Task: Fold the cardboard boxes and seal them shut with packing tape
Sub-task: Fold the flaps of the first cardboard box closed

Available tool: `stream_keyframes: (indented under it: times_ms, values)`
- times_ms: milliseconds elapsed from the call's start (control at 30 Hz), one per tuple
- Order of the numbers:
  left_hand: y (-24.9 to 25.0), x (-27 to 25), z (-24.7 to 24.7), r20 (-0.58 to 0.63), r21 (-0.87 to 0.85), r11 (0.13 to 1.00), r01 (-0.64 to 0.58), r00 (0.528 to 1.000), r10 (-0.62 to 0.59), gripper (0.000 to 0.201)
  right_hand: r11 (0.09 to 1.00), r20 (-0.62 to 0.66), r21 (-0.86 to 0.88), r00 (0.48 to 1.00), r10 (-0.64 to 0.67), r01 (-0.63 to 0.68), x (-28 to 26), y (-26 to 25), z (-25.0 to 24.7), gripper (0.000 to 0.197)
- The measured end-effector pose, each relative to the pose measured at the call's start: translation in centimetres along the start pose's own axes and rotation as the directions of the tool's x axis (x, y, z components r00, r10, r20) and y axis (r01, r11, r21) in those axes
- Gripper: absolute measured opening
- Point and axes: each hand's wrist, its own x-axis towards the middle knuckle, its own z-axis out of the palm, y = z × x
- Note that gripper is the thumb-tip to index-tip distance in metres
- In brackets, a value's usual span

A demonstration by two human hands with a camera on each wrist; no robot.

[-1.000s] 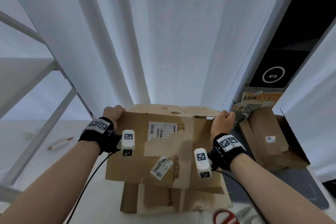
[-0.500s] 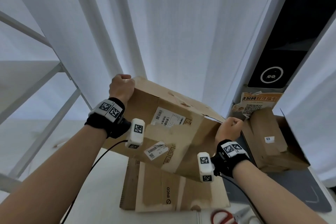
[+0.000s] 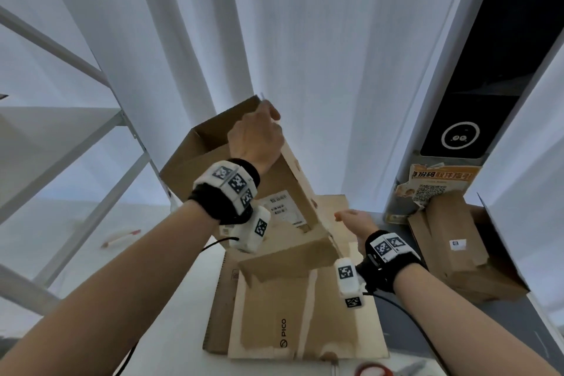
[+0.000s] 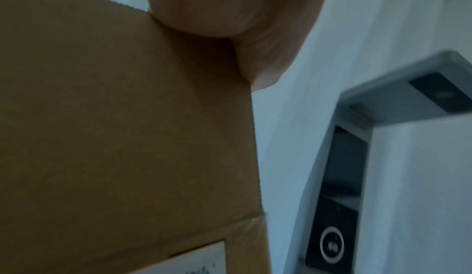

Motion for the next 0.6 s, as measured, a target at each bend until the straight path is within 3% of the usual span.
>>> stream_keyframes:
  times_ms: [133,233,367,500,600]
  values:
    - [1.2,-2.9,3.7,0.072,0.097,0.988,-0.12,0.991,0.114,0.016,0.988,0.215,0.125,0.97,-0.114,0.089,-1.8,-4.3,1.1,0.025]
    - [1.1,-5.2,6.3,0.169,0.125,0.981,-0.147,0.978,0.125,0.018,0.967,0.276,0.223,0.943,-0.185,0.125,-2.0,-6.7,1.5,0.033]
    - [0.8,-7.8,8.6,0.269,0.161,0.977,-0.141,0.959,0.094,0.024,0.965,0.298,0.189,0.926,-0.232,0.181,-1.6,-7.7,1.8,0.03]
    - [0.6,-8.9,9.2,0.337,0.076,0.991,-0.108,0.938,0.077,0.034,0.979,0.291,0.121,0.937,-0.195,0.166,-0.9,-7.8,1.9,0.062]
    - [0.5,-9.3,8.7,0.396,-0.022,0.996,-0.091,0.913,0.092,0.039,0.988,0.307,0.068,0.939,-0.154,0.14,-0.8,-8.2,2.4,0.071]
